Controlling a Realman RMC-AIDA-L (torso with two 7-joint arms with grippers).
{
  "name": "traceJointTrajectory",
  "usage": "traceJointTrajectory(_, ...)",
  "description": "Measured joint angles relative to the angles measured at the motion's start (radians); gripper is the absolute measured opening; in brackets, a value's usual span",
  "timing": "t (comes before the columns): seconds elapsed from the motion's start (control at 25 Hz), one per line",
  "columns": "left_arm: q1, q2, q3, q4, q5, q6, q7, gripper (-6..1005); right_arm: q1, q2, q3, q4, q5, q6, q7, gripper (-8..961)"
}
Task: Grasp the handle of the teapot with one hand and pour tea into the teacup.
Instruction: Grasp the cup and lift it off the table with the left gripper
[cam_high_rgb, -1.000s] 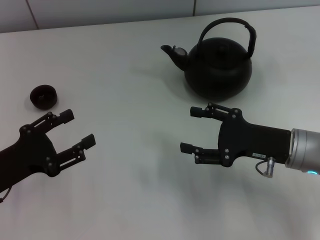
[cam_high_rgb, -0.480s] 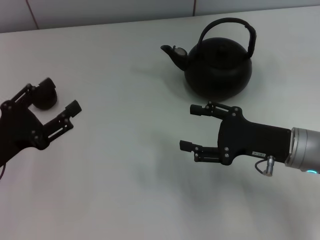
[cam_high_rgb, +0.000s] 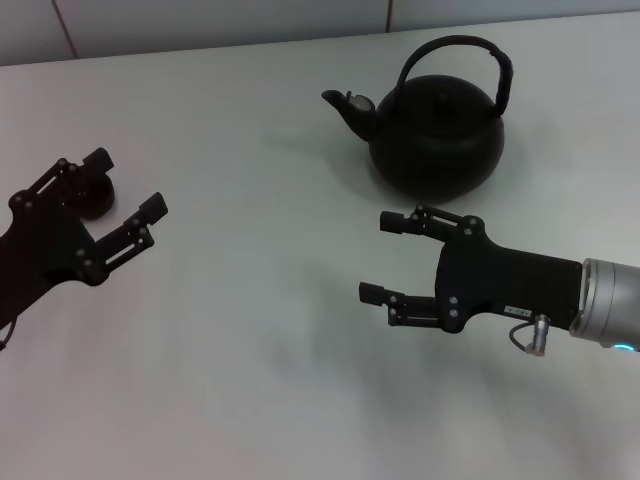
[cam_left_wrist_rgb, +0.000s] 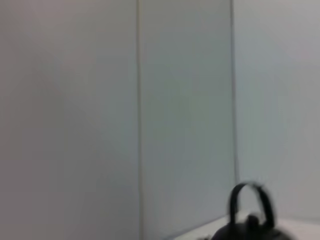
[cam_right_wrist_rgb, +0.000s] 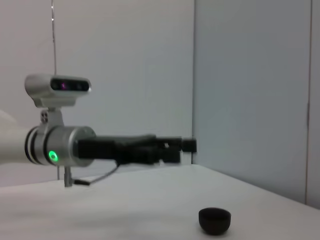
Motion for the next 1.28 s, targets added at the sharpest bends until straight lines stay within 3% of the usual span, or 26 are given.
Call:
traceJointTrajectory(0.2,-0.053,-0.002,-0.019,-0.055,-0.004,-0.162,0.017,800,0.003,0.000,-0.003,0.003,0.017,-0.001,0.000,828)
traceJointTrajectory(0.32,-0.088,-0.007,-0.081,-0.115,-0.036,-0.270,0.094,800,0.006,0.000,0.000,0.003,0.018,-0.002,0.001,828)
traceJointTrajectory(0.6,-0.105,-0.007,-0.144,-0.201,-0.122,-0.280,0.270,800,0.006,0.000,-0.002,0.004,0.035,-0.002,0.001,828)
traceJointTrajectory(0.72,-0.102,-0.006,-0.231,-0.269,-0.170,-0.313,0.346,801,0.006,0.000,-0.001,0.004,0.043,-0.002,0.001,827)
traceJointTrajectory(1.28,-0.066,0.000,-0.240,-0.289,-0.163,-0.346,0.347,801,0.009,-0.002,-0.008,-0.002,0.043,-0.002,-0.003,827)
